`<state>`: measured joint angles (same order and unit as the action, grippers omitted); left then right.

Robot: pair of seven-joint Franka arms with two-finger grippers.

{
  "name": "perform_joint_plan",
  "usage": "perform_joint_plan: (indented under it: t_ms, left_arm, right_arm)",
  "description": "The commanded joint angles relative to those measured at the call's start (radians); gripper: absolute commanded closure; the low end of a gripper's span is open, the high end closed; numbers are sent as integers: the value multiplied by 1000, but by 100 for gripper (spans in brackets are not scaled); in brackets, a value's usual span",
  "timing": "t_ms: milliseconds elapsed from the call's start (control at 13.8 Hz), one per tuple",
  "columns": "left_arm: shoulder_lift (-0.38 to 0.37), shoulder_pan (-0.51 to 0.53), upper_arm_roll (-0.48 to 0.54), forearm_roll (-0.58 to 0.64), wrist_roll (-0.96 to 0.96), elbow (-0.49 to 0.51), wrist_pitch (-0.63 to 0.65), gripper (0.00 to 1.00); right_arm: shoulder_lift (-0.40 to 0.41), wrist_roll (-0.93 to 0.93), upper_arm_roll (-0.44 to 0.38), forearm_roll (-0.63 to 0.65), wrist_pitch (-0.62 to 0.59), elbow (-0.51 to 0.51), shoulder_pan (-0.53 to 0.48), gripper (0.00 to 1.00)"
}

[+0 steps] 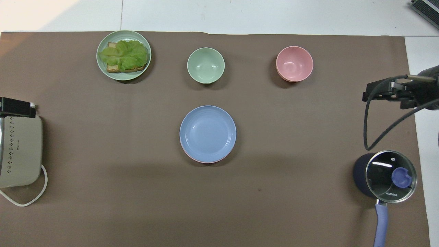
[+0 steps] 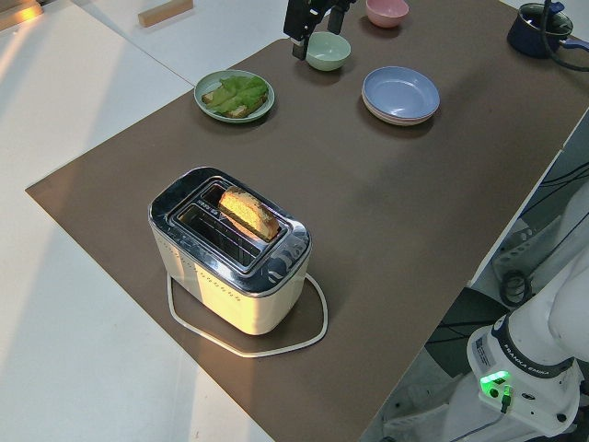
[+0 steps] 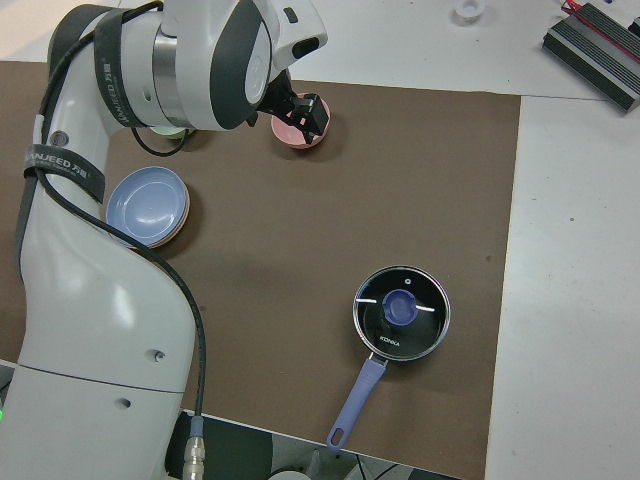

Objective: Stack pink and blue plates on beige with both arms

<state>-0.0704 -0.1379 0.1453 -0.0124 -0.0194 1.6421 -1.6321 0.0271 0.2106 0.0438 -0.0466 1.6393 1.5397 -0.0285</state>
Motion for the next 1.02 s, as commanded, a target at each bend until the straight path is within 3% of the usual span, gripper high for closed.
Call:
perform_joint_plan:
  t_ms: [0,943]
  left_arm:
    - [-11,9,-6,12,-7,-5,21,0]
    - [-11,9,-6,12,-7,-5,21,0]
  right_arm:
    - [24,1,13,25,-45,-47,-19,0]
    - [-1,-11,14,17,-38,-16,-31,0]
